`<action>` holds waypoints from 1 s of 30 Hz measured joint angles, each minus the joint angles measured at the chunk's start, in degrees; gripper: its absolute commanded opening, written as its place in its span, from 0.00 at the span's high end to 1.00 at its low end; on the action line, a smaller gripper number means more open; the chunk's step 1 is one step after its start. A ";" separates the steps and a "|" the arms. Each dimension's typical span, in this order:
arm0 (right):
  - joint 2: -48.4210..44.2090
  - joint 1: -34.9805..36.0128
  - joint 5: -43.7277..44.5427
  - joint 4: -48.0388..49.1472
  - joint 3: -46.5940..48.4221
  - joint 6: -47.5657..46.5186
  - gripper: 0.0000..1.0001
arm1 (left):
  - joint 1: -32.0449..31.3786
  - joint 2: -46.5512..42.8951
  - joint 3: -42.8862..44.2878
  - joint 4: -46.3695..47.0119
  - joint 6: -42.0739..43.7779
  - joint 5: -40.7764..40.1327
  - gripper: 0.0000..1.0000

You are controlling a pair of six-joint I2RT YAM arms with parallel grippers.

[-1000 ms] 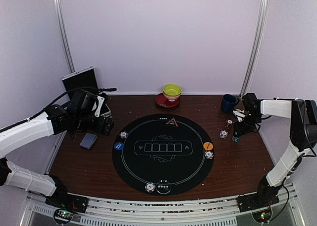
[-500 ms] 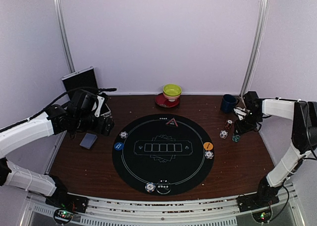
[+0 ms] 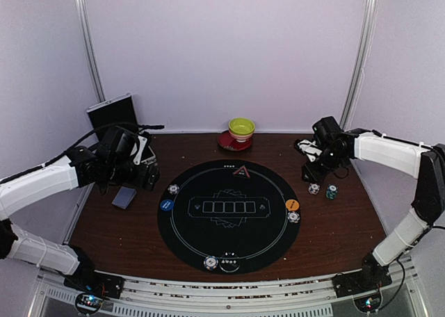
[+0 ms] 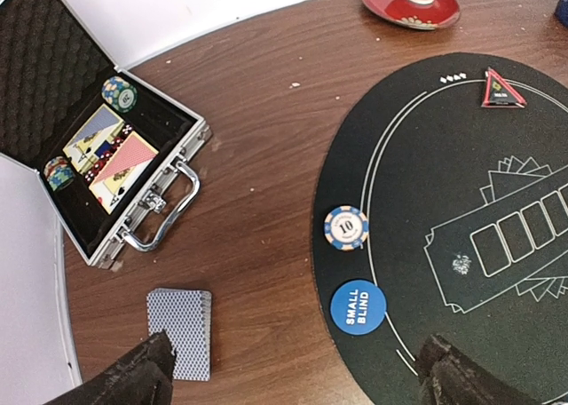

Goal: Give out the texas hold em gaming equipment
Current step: Place the poker chips pile in the community card area.

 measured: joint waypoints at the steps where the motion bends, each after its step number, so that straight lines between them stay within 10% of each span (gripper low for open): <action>1: 0.55 2.32 0.24 -0.37 1.77 0.07 0.67 | 0.31 0.09 0.00 -0.02 -0.02 0.02 0.02; 17: 38.60 30.08 2.97 -9.05 49.64 -0.66 0.67 | 4.87 -6.45 -2.14 0.37 -0.07 -2.75 0.02; 30: 52.24 37.27 1.81 -10.19 60.06 -0.68 0.66 | 6.51 -6.51 -2.25 1.46 -0.02 -1.62 0.02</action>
